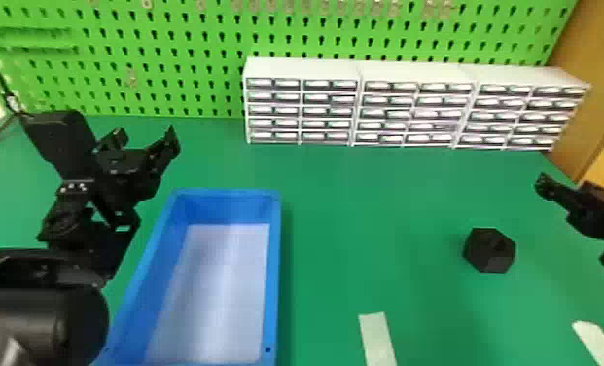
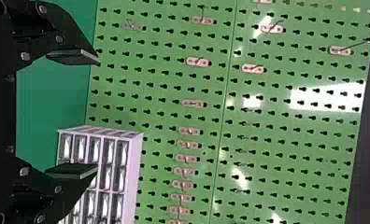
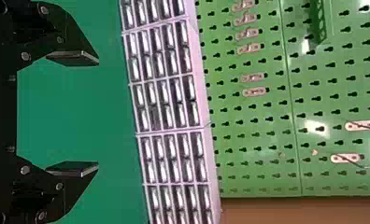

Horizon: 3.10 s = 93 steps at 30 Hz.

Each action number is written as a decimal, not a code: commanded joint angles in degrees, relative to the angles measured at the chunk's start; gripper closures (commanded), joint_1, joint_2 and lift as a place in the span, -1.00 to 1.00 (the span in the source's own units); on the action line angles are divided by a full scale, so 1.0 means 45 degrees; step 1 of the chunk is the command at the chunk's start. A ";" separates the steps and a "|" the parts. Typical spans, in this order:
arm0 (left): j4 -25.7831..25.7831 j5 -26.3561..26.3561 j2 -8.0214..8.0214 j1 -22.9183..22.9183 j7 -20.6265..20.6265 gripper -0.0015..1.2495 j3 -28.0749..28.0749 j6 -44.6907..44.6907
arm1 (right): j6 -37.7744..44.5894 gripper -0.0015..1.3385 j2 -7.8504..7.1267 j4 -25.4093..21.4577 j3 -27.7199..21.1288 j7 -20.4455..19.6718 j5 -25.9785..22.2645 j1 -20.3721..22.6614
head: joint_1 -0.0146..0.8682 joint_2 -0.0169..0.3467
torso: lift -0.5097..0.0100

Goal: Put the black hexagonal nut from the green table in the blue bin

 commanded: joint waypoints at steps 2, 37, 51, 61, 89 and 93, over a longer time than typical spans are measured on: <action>-0.0116 0.0004 0.0000 0.0074 -0.0004 -0.30 0.0175 0.0002 | 0.1440 -0.30 0.0143 -0.1087 -0.0095 0.0001 -0.0152 0.0440 | 0.60 -0.86 | 0.59; -0.0351 0.0336 0.0117 0.0309 0.0016 -0.30 0.0624 0.0002 | 0.9194 -0.31 -0.0228 -0.4818 -0.0407 0.0001 0.1137 0.0889 | 0.60 -0.86 | 0.59; -0.0351 0.0356 0.0117 0.0309 -0.0004 -0.30 0.0643 -0.0017 | 0.9780 -0.31 -0.0482 -0.4857 -0.0173 0.0001 0.1079 0.0694 | 0.60 -0.86 | 0.59; -0.0351 0.0376 0.0117 0.0289 -0.0004 -0.30 0.0624 -0.0017 | 0.9799 -0.30 -0.0463 -0.4876 -0.0153 0.0001 0.1079 0.0655 | 0.60 -0.86 | 0.59; -0.0351 0.0356 0.0117 0.0289 -0.0004 -0.30 0.0585 0.0002 | 0.9858 -0.30 -0.0443 -0.4857 0.0022 0.0001 0.1372 0.0537 | 0.60 -0.86 | 0.59; -0.0351 0.0356 0.0117 0.0270 0.0016 -0.30 0.0565 0.0002 | 0.9917 -0.31 -0.0521 -0.4720 0.0218 0.0001 0.1567 0.0362 | 0.60 -0.86 | 0.59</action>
